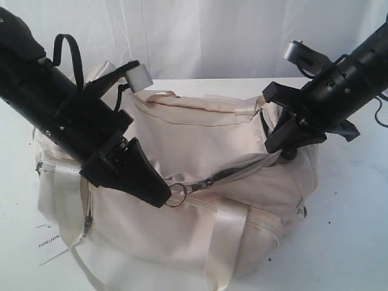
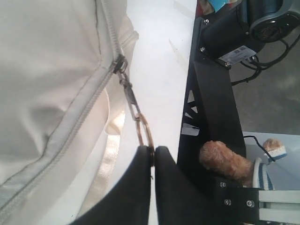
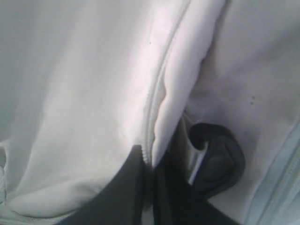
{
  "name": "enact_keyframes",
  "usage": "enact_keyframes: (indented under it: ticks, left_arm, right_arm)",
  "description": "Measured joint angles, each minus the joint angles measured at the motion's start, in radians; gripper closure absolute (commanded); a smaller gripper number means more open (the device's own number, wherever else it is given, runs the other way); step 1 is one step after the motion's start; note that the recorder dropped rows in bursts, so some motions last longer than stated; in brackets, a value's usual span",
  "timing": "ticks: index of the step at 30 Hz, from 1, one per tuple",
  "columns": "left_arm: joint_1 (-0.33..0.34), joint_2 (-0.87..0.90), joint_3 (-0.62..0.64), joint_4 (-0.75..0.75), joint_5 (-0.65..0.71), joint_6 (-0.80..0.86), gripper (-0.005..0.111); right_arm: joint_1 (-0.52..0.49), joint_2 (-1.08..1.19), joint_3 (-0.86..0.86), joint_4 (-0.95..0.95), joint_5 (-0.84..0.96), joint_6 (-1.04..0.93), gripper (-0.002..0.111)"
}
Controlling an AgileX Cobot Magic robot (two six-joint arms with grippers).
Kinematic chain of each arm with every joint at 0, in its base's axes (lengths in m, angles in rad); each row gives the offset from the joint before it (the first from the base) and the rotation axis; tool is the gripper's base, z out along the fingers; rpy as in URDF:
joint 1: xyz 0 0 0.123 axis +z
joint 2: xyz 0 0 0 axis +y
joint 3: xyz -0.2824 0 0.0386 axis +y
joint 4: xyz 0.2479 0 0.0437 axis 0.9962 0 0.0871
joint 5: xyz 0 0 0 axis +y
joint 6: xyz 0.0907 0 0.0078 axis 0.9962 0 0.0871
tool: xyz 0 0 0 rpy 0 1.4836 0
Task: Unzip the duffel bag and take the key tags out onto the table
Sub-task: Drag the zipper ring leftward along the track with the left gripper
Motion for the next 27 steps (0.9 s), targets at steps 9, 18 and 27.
enact_keyframes:
  ticks: [9, 18, 27]
  left_arm:
    - [0.0, -0.002, 0.034, -0.215, 0.016, 0.116, 0.107]
    - [-0.058, -0.002, 0.034, -0.313, 0.004, 0.189, 0.107]
    - [-0.129, 0.016, 0.034, -0.302, -0.063, 0.193, 0.107]
  right_arm:
    - [0.0, 0.0, 0.0, 0.01, -0.018, -0.005, 0.106]
    - [-0.002, -0.006, -0.025, 0.012, -0.019, -0.028, 0.06]
    - [-0.004, -0.065, -0.102, 0.018, 0.033, -0.035, 0.055]
